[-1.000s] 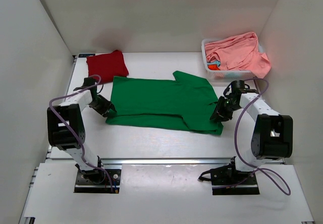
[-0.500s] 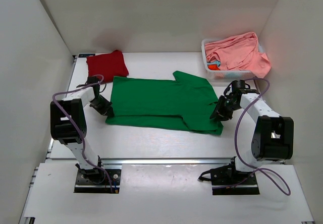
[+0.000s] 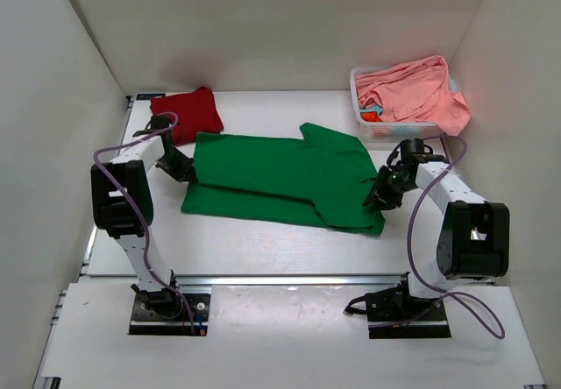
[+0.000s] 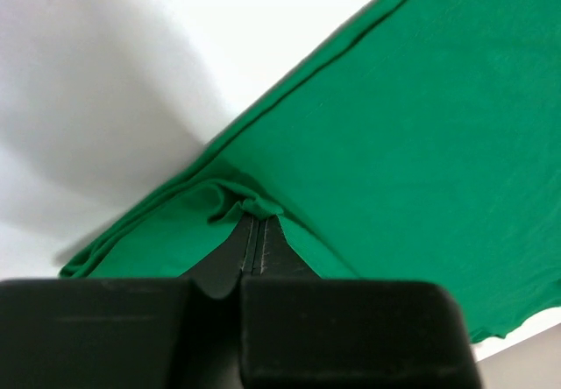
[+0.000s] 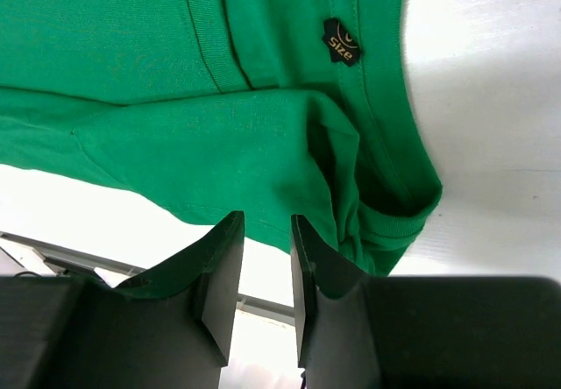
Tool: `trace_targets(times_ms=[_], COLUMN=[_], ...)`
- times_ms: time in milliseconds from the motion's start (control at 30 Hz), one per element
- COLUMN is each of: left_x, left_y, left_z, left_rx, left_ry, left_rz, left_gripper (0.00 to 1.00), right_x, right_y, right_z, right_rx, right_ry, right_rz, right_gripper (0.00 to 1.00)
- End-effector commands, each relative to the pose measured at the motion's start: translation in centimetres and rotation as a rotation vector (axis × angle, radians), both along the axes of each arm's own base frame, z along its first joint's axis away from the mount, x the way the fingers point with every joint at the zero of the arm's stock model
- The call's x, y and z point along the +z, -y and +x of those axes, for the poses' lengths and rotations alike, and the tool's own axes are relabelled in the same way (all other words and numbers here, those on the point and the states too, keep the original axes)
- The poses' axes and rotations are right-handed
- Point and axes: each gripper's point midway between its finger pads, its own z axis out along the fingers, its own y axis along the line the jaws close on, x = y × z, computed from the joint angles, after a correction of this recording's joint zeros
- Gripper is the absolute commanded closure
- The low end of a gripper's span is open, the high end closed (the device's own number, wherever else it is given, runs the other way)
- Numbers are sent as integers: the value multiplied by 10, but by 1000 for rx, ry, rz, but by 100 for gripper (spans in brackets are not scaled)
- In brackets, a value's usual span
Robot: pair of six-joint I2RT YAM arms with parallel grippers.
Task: Fold and stack the t-shirts
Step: Fold the flattened tshirt in 1/3 of the way
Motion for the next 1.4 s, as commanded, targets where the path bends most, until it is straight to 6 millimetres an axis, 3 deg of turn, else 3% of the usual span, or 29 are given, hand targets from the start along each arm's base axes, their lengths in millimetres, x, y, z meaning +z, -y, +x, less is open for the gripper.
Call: trace_targets(times_ms=[0, 233, 300, 333, 367, 567, 833, 967, 1200, 1300, 1367], left_x=[14, 13, 15, 14, 15, 13, 10, 12, 11, 11, 14], left_y=[-1, -3, -2, -2, -3, 2, 1, 2, -1, -2, -2], left_z=[25, 18, 16, 14, 15, 11, 5, 2, -4, -8, -11], left_rx=[18, 19, 20, 21, 17, 11, 9, 6, 7, 11, 10], left_ry=[61, 67, 72, 64, 69, 73, 64, 64, 62, 66, 74], left_rz=[-4, -29, -30, -31, -32, -46, -44, -48, -50, -51, -51], left_gripper=[100, 100, 100, 100, 100, 100, 100, 100, 100, 100, 100], right_x=[12, 4, 1, -4, 3, 5, -5, -7, -13, -12, -12], right_y=[-7, -14, -6, -3, 0, 17, 18, 10, -6, -8, -8], right_z=[8, 10, 9, 2, 9, 6, 4, 5, -1, 0, -3], right_rx=[12, 48, 36, 49, 42, -5, 7, 19, 58, 63, 71], right_ry=[59, 56, 26, -3, 27, 45, 39, 31, 8, 12, 10], right_rz=[17, 0, -60, -112, -135, -178, -153, -111, -65, -50, -50], right_gripper=[74, 62, 60, 60, 60, 59, 61, 69, 73, 98, 100])
